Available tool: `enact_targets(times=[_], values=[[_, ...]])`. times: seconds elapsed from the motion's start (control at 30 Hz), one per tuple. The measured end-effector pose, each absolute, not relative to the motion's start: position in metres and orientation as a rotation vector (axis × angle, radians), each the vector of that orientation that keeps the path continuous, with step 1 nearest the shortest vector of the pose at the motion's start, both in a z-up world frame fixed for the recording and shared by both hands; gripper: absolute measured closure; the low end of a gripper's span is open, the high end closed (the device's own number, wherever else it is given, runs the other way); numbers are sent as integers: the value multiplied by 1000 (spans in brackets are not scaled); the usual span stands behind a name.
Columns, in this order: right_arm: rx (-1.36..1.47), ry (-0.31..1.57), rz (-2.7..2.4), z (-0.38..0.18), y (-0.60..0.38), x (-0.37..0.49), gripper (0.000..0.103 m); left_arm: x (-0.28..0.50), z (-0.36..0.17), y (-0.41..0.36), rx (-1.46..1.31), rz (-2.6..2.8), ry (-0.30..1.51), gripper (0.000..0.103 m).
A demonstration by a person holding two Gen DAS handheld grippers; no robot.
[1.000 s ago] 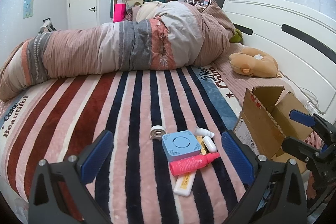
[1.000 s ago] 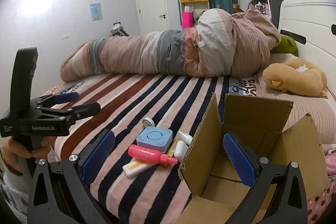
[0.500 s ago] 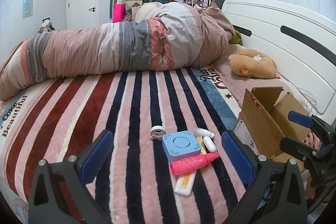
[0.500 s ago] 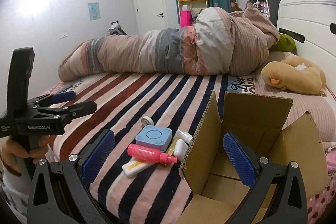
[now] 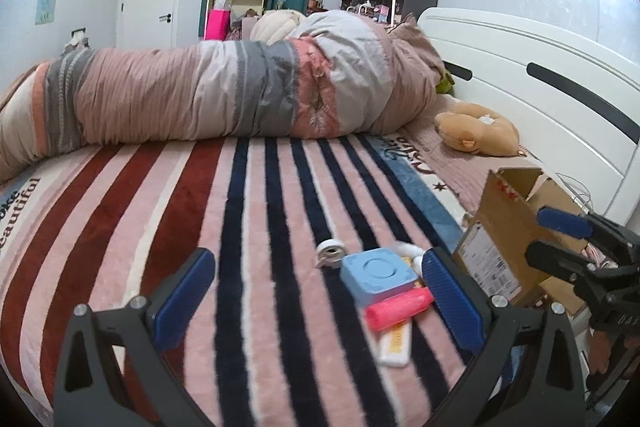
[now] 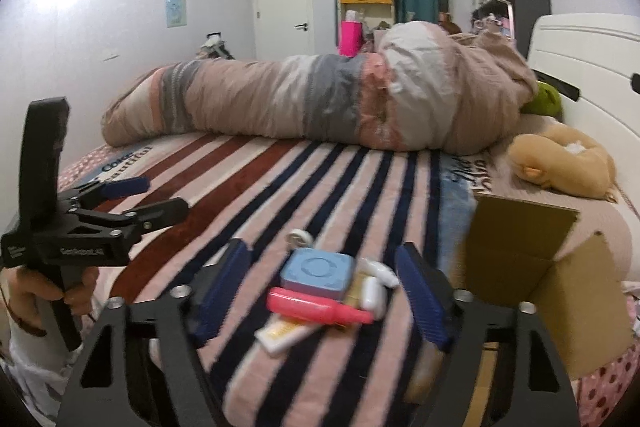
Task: Organize rigid objects
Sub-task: 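Grasp the white concealer tube with the right tool while the left tool grasps the white tape roll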
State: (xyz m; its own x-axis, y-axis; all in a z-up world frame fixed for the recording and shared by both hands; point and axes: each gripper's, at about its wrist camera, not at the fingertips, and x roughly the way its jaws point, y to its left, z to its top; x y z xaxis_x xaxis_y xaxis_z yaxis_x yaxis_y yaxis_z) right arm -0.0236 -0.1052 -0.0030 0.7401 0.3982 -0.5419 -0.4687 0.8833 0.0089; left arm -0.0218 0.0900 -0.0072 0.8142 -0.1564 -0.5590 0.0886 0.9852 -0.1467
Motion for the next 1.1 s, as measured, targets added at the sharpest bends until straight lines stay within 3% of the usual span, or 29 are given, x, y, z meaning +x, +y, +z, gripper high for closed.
enact_targets(times=[0.1, 0.27, 0.43, 0.53, 0.7, 0.83, 0.93, 1.1], values=[[-104, 608, 524, -22, -77, -21, 49, -18, -18, 107, -108, -120, 627, 0], [-7, 753, 442, -83, -60, -9, 49, -9, -42, 124, -113, -133, 676, 1], [105, 905, 304, -140, -71, 13, 46, -1, -62, 132, -135, -146, 710, 1], [100, 925, 295, -151, -64, 23, 38, 0, -66, 133, -145, -150, 712, 1], [47, 914, 247, -159, -50, 35, 37, 10, -75, 129, -137, -182, 729, 1], [-16, 907, 227, -163, -48, 32, 65, 37, -88, 119, -100, -255, 758, 1], [-48, 909, 273, -159, -57, 28, 70, 70, -103, 107, -51, -330, 783, 2], [-85, 941, 393, -158, -69, 29, 71, 131, -133, 82, -46, -423, 867, 20]])
